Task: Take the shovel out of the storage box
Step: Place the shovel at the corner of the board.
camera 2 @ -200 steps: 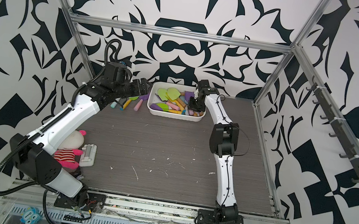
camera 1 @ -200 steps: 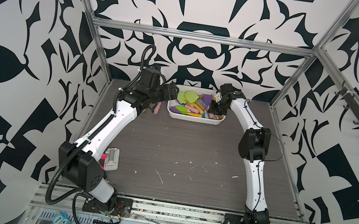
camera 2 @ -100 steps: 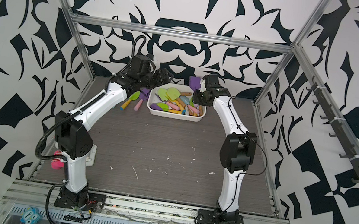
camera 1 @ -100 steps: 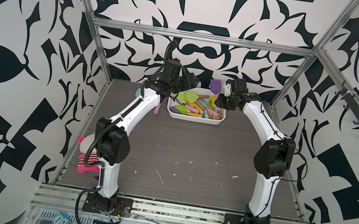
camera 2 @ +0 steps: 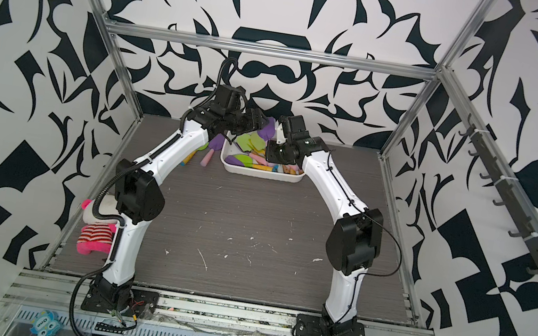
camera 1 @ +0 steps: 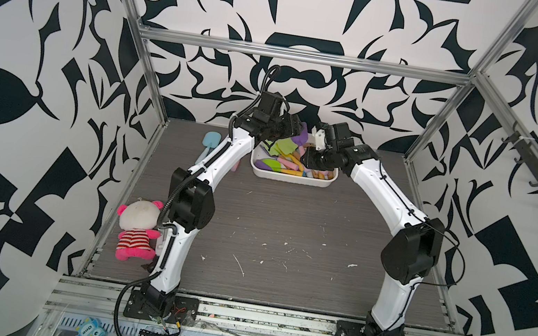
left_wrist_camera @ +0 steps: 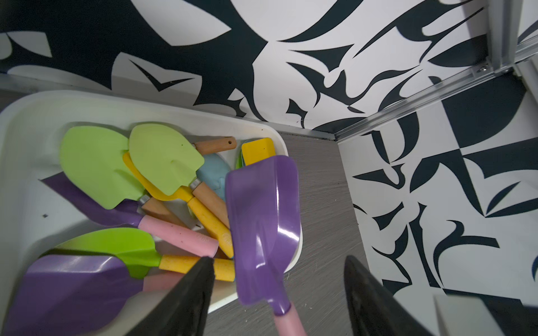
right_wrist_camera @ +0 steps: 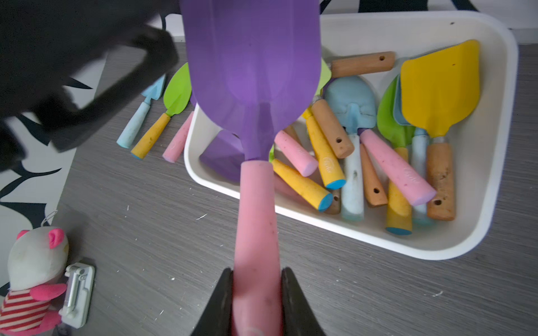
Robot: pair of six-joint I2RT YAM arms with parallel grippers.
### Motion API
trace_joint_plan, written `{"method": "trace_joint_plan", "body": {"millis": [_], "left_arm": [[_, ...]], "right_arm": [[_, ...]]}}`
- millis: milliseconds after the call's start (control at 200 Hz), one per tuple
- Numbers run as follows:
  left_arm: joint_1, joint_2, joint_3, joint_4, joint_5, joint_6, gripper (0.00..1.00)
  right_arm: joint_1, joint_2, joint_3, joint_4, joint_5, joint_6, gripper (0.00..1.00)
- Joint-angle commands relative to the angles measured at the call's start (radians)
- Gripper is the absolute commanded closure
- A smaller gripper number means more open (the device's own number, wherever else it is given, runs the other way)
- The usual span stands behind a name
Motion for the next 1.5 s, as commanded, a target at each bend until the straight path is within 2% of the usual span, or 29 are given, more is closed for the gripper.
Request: {"method": "trace_joint_plan", "body": {"millis": [0, 155, 375, 500, 625, 730, 995, 1030, 1125, 1195, 1360, 1494], "left_arm": [[0.000, 0.013, -0.003, -0.053, -0.024, 0.037, 0.36], [0.001, 0.004, -0.038, -0.049, -0.051, 0.047, 0.54], [0.003, -0.001, -0.065, -0.067, -0.074, 0.077, 0.67], [0.003, -0.010, -0.090, -0.065, -0.091, 0.090, 0.82], [0.004, -0.020, -0.107, -0.057, -0.096, 0.106, 0.89], [0.004, -0.029, -0.119, -0.050, -0.090, 0.118, 1.00], [0.005, -0.092, -0.215, 0.054, -0.049, 0.153, 1.00], [0.005, -0.098, -0.221, 0.059, -0.044, 0.164, 1.00], [0.005, -0.114, -0.228, 0.063, -0.036, 0.194, 1.00], [0.005, -0.127, -0.240, 0.075, -0.023, 0.213, 1.00], [0.005, -0.157, -0.274, 0.110, 0.026, 0.241, 1.00], [0.004, -0.165, -0.284, 0.130, 0.077, 0.236, 1.00]], "right_arm": [[0.016, -0.058, -0.011, 0.035, 0.023, 0.016, 1.00], [0.036, -0.063, -0.021, 0.035, 0.029, 0.017, 1.00], [0.048, -0.066, -0.022, 0.032, 0.034, 0.018, 1.00], [0.050, -0.069, -0.023, 0.031, 0.039, 0.015, 1.00], [0.052, -0.074, -0.028, 0.031, 0.040, 0.013, 1.00], [0.054, -0.079, -0.031, 0.032, 0.041, 0.011, 1.00], [0.050, -0.101, -0.042, 0.059, 0.015, 0.008, 1.00], [0.048, -0.106, -0.043, 0.065, 0.012, 0.007, 0.94], [0.030, -0.117, -0.042, 0.079, -0.010, 0.004, 0.64], [0.005, -0.120, -0.036, 0.085, -0.035, 0.001, 0.52], [-0.063, -0.122, -0.005, 0.094, -0.098, -0.025, 0.34], [-0.112, -0.094, 0.026, 0.116, -0.198, -0.032, 0.33]]}}
